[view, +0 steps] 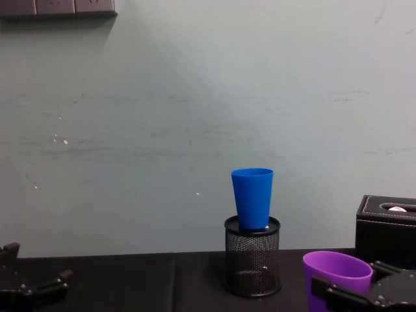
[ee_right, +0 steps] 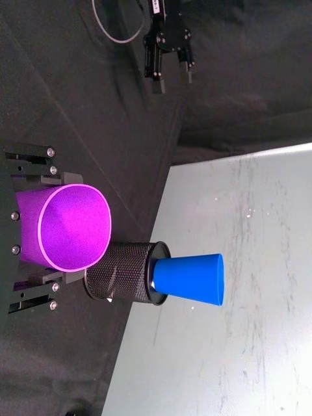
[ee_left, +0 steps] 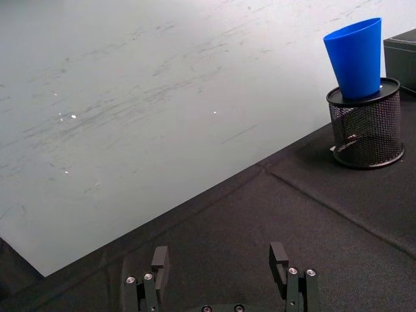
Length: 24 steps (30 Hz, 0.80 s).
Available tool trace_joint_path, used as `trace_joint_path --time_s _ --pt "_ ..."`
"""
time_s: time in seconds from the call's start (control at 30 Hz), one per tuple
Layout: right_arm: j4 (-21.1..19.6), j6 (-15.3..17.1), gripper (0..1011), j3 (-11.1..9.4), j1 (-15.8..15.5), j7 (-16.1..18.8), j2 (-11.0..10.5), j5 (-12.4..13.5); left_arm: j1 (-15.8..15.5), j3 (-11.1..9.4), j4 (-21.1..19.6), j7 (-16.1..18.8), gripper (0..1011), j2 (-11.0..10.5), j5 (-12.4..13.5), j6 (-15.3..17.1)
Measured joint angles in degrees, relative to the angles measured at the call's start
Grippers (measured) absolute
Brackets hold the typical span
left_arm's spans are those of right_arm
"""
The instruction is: Pick up one cup with a gripper and tap it against the other cup.
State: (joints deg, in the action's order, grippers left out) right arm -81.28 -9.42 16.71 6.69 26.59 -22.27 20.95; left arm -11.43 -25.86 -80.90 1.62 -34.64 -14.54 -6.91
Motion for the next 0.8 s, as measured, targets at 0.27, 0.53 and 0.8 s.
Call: trace_joint_path --time_s 0.27,0.53,0.8 --pt "1.87 -0.37 731 0.71 0.91 0.51 0.58 -0.12 0.00 0.00 0.00 0.00 1012 0.00 0.00 0.00" --pt "3.74 -0.80 731 1.27 1.74 0.74 0.97 -0.64 0.00 0.00 0.00 0.00 1012 0.00 0.00 0.00" --pt "6.65 -1.78 731 1.57 2.84 1.22 1.75 -0.84 0.00 0.00 0.00 0.00 1011 0.00 0.00 0.00"
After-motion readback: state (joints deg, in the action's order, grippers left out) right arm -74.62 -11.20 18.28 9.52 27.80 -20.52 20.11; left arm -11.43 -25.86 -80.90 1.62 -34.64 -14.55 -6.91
